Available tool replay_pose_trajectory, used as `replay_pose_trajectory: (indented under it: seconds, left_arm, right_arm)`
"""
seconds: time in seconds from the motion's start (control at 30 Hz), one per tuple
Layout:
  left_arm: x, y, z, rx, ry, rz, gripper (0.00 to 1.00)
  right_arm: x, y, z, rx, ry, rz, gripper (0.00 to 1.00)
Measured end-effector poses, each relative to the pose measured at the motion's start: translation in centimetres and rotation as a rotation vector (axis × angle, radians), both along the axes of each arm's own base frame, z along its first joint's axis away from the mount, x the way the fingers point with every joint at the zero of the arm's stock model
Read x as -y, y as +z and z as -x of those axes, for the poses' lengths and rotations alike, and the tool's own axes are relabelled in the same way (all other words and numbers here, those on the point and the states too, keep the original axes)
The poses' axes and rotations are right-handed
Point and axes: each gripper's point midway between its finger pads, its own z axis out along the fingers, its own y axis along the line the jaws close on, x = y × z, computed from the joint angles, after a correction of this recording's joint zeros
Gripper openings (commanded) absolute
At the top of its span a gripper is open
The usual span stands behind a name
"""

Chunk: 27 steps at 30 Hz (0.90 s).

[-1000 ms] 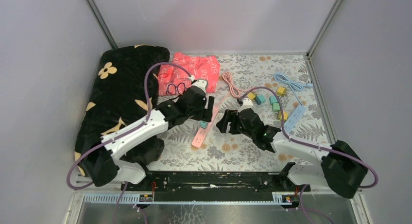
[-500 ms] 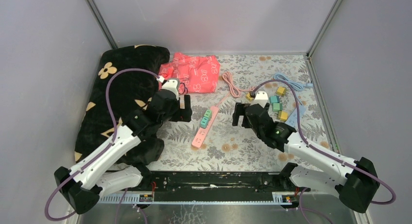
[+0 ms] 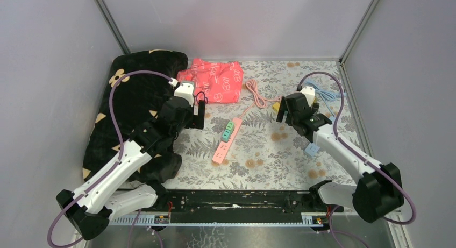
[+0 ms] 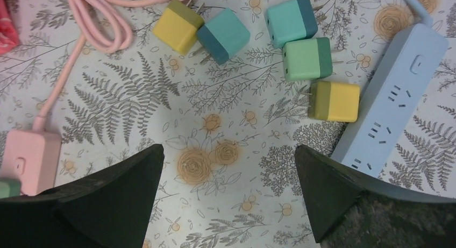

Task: Insert the plug
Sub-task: Pick up the plug from the center of the board.

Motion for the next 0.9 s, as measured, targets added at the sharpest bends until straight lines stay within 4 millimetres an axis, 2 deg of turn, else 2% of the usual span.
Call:
replay_pose_trajectory:
  seconds: [0.27,0.47,0.63,0.8,0.9]
  left_arm:
    - [-1.9,-2.9,-0.2,-0.031,0.032,-0.088,1.00]
    - [-3.5,-2.6,-0.7,-0.017,0.083,-0.072,1.00]
    - [-3.9,-2.8,-1.2,-0.028,0.096,-0.052,1.00]
    - [-4.0,-3.1,-1.4,-0.043,0.093,-0.041,1.00]
    - [-4.1,-3.1,-1.5,-0.045,0.095,-0.036,1.00]
  right_arm:
    - [1.9,-3.4,-4.2,-0.144,-0.075,-0.010,0.99]
    - [2.7,-6.2,-7.4,-0.215,-0.175,-0.038,0.99]
    - [2.1,-7.7,-10.1,-0.235,-0.245,-0.075,0.93]
    - [2.1,-9.3,-10.6,-0.253,-0.319,-0.096,0.81]
    - [2.2,-9.8,-10.4,-0.264,-0.347,-0.099,0.79]
